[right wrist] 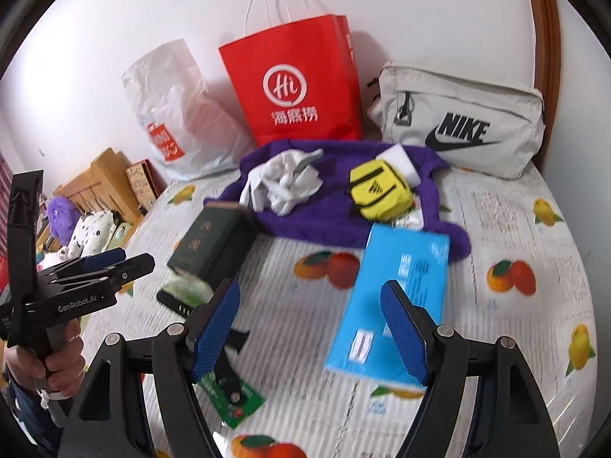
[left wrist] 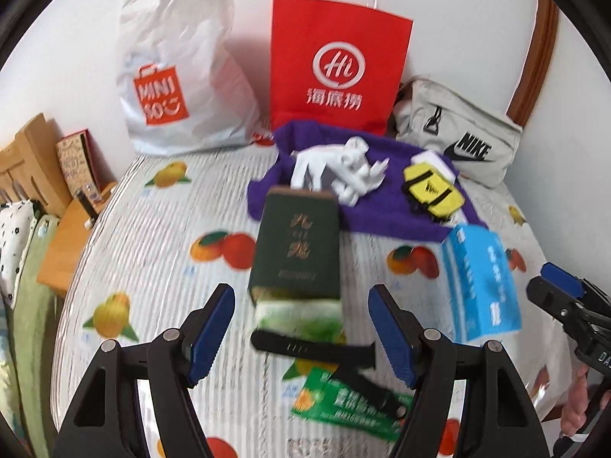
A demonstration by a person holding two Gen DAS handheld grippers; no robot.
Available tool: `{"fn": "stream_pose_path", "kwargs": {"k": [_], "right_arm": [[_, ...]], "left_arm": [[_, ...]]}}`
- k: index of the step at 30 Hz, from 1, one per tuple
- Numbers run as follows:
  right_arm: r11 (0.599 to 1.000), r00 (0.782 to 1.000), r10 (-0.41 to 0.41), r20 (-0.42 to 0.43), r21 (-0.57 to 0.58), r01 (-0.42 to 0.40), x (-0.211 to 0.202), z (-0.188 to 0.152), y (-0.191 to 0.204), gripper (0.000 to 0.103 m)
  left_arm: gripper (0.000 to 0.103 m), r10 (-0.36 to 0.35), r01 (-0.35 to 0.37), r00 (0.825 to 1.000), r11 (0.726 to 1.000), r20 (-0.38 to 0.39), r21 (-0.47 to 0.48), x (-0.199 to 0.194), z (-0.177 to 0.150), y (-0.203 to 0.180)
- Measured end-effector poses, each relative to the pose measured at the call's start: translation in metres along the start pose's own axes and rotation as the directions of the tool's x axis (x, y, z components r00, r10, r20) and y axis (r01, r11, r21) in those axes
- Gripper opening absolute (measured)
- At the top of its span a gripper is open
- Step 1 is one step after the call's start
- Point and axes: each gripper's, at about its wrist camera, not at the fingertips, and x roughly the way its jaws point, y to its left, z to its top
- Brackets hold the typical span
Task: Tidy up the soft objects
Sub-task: 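Move both tools back toward the green-white packet and the black strap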
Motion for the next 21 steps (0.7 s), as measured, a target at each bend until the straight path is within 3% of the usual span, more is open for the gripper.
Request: {"fn": "stream_pose_path", "kwargs": {"k": [9, 13, 21], "right_arm": [[1.0, 0.999, 0.022, -0.042, -0.003, -0.023, 0.003, -0.036, -0.001, 0.076], [1.0, 0.998, 0.028, -0.054, -0.013, -0.029, 0.007, -0.043, -0.001, 0.076], [0.999, 0.995, 0.04, -0.096, -0.03, -0.043, 0.022, -0.049, 0.002, 0.076]], "left_arm": [[0.071, 0.017, -0.016, 0.999, 1.0, -0.034, 0.007, 0.025, -0.037, 0.003], [0.075, -0.01, 0.01, 1.0, 1.0, -0.003, -0.004, 0.036, -0.037, -0.002], [0.078, 0.047, -0.046, 0.998, 0.998, -0.038, 0.033, 0.068, -0.031, -0.009]]}}
